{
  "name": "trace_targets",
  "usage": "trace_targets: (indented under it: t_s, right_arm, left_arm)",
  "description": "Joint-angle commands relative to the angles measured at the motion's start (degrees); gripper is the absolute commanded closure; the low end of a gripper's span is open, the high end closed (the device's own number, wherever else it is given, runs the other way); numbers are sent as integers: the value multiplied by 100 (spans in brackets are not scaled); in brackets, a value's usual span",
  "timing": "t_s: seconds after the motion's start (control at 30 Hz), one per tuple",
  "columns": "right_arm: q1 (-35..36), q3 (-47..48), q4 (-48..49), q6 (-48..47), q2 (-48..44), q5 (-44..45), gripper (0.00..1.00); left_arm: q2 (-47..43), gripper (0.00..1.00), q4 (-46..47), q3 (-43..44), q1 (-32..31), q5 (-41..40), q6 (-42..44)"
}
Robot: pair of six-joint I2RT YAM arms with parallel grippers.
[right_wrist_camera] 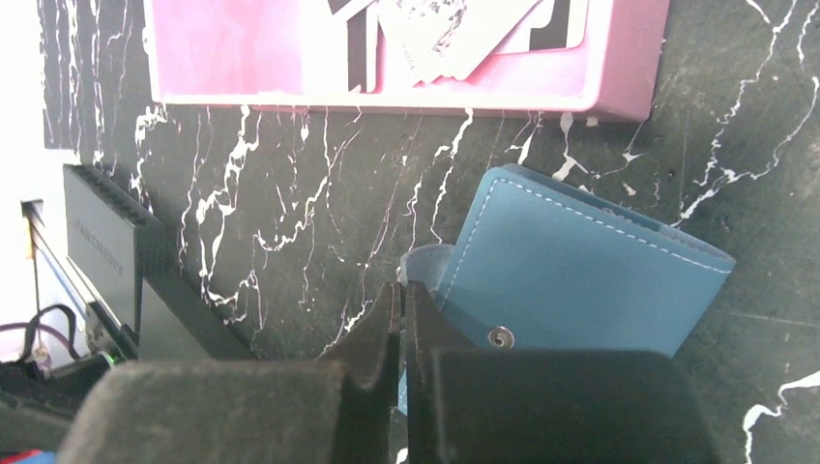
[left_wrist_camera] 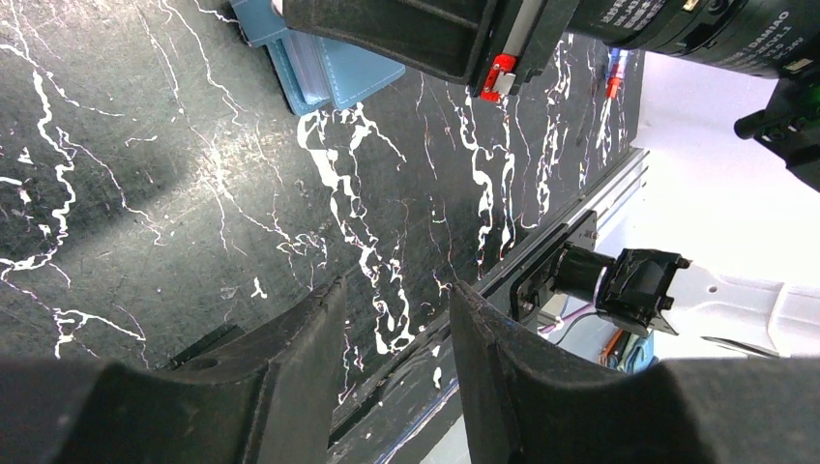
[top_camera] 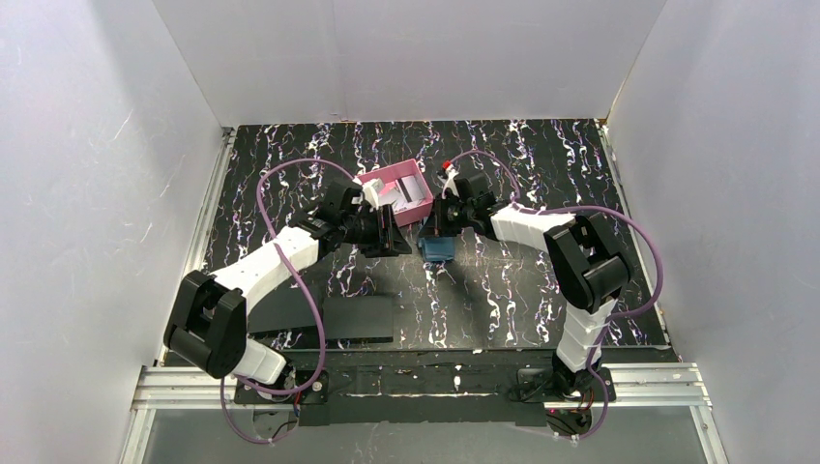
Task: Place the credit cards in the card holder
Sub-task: Close the card holder at the center of the board.
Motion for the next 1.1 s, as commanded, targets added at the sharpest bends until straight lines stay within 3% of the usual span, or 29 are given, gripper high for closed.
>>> trace_targets:
  t_s: [0.0,0.2,0.37,0.5,0.8,0.93,1.07]
  right_arm:
    - [38,155,136,56,-79,206,99]
    - [-55,-98,-20,-523,-132,-668,99]
    - [-123,-484,200,-723,-323,-1771,99]
    - [-129,-834,61,-858,-590,-1962,99]
    - [-129,-1647,72,-942,-1231,-1903,99]
    - [-167,-1772,92,-968,-1269,-1916,99]
    - [-257,-1824,96,-1026,-1318,-1951,99]
  left_arm:
    - [-312,58,26,9,71,74,42]
    - [-369,57,142,203,84,-51,-55]
    - [-206,56,817,204,84,-68,-477]
    - [294,56,1373,405,84,61,-857]
    - [1615,70,1152,1424,-232,-311,-422]
    - [1949,82,1115,1506,-421,-571,-299]
    - [2121,87,599,1601,-678,-974,117]
